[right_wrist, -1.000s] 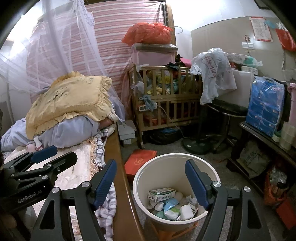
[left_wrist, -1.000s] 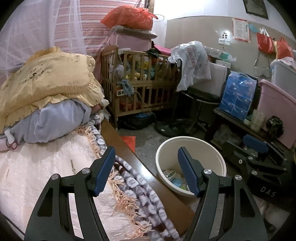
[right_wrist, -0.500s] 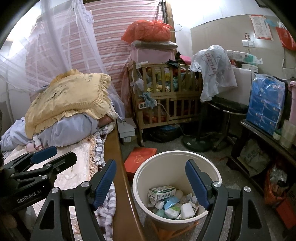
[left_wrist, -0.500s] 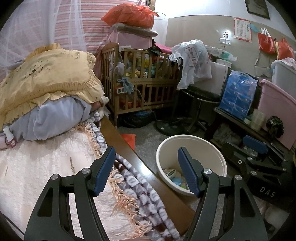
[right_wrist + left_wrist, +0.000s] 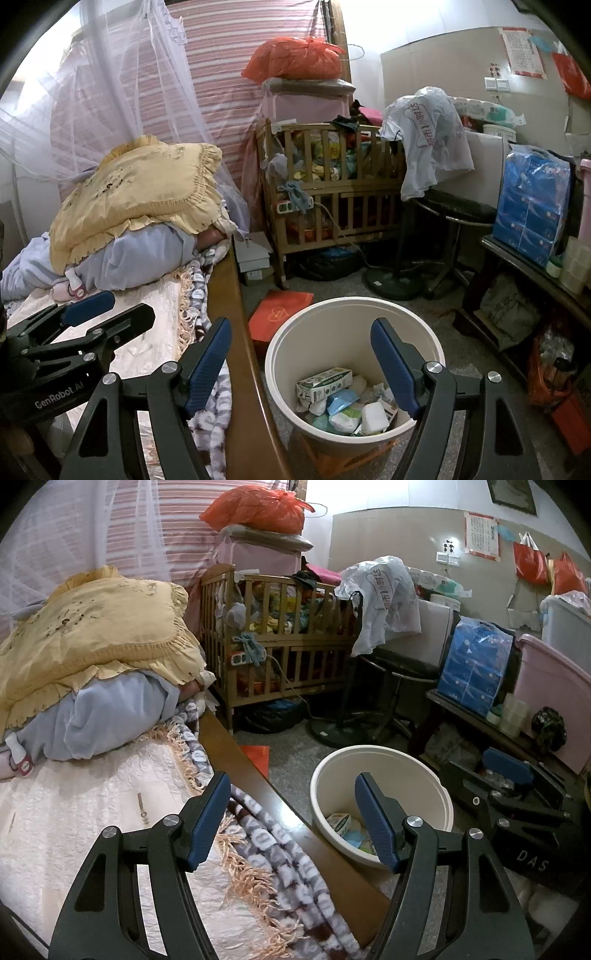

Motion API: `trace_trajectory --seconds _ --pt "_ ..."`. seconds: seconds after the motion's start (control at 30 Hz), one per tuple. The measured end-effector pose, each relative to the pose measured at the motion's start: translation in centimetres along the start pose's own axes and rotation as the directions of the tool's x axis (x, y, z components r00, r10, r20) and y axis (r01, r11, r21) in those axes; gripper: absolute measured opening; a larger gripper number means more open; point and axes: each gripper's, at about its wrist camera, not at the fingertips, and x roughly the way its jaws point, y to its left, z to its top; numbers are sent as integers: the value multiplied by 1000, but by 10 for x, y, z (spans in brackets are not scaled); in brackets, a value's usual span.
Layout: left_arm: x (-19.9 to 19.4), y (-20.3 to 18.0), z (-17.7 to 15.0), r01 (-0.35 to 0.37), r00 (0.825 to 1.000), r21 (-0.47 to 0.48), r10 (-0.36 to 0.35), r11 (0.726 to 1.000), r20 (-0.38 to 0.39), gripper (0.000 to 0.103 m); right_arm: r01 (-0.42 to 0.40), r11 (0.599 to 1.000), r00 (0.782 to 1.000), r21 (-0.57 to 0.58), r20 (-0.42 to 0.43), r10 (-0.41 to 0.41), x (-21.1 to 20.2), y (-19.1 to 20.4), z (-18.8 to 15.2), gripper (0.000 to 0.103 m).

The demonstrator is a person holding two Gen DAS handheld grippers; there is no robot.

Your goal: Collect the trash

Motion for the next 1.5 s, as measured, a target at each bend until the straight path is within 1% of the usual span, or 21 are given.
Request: trace_trajectory --seconds 0.7,1.1,1.5 --pt "1 0 0 3 1000 -4 -3 1000 -4 69 1 1000 1000 4 -9 -1 3 -5 -5 76" --pt "3 -5 -7 6 1000 8 -6 1000 -8 69 3 1000 1000 6 -15 -2 4 -8 -7 76" --pt "4 -7 -8 20 1000 8 -20 1000 -18 69 5 1000 1000 11 -17 -5 4 -11 -9 76"
